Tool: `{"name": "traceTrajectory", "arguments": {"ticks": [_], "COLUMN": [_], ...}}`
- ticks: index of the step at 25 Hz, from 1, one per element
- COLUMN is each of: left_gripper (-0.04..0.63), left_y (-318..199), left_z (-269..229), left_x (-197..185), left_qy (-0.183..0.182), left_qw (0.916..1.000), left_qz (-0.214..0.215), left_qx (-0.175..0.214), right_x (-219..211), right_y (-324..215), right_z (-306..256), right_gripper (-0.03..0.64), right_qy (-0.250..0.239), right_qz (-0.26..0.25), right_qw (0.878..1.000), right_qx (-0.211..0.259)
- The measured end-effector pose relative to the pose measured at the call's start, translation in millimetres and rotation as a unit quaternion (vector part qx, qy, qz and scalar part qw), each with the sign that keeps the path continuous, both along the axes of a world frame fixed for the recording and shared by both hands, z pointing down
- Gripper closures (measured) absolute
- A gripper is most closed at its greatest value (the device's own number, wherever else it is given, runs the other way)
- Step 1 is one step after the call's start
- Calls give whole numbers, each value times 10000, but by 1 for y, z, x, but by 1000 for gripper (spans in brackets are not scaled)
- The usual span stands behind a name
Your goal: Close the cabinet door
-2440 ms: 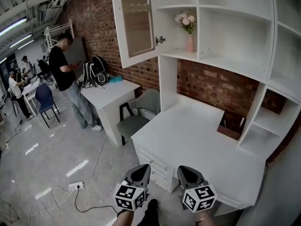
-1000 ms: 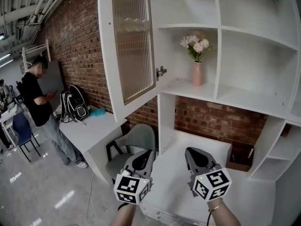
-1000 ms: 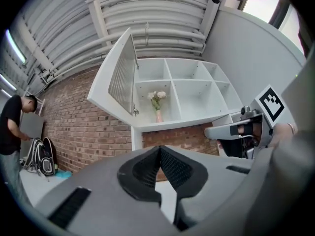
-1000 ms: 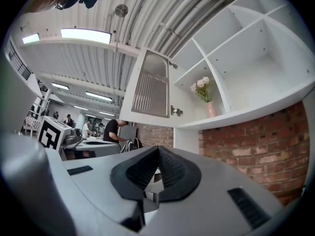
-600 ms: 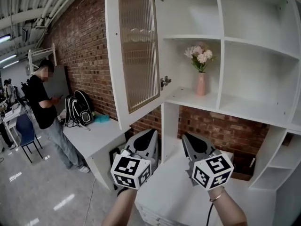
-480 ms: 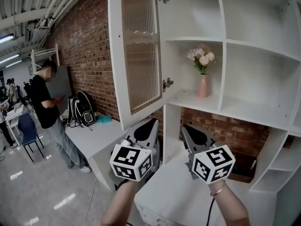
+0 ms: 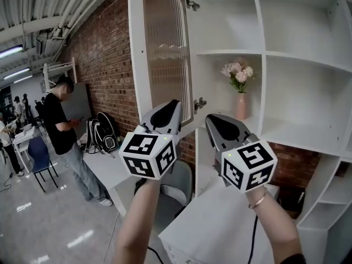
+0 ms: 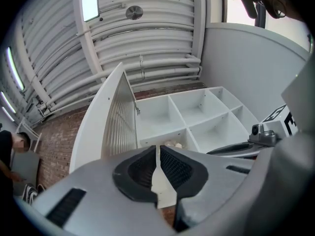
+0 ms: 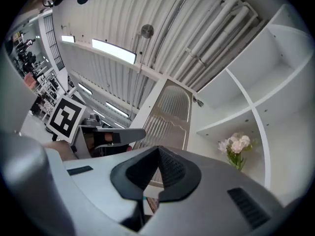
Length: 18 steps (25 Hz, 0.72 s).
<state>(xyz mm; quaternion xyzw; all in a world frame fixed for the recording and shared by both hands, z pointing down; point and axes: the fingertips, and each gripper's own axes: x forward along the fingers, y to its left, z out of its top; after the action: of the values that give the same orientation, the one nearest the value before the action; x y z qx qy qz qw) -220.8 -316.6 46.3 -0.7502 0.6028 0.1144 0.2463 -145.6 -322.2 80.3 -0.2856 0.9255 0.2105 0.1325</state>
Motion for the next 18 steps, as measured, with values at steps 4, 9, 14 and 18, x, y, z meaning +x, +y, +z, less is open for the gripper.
{"name": "traceTrajectory", "arguments": {"ticks": [4,9,14,18], "left_gripper": [583,555,537,503], "left_y": [9,26,42,48], "left_z": [-40,-94,-131,-143], "left_x": [-13,-24,-42,-62], "left_qy": [-2,-87,-253,-200], "left_qw": [9994,9973,9926,9879], "left_qz": [-271,-513,-971,-1351], "left_qx": [236,515,678,736], "right_x": [-6,-11,-14,-15], "right_y": [3,-2,1,4], "right_z": [-25,-55,-82,-91], "right_gripper": [617,617,617,617], "right_qy": [13,31,-101,-25], "right_qz": [-44,49,23,-3], "right_qw": [9997,9991,9984,9982], "right_qx": [231,432,556,602]}}
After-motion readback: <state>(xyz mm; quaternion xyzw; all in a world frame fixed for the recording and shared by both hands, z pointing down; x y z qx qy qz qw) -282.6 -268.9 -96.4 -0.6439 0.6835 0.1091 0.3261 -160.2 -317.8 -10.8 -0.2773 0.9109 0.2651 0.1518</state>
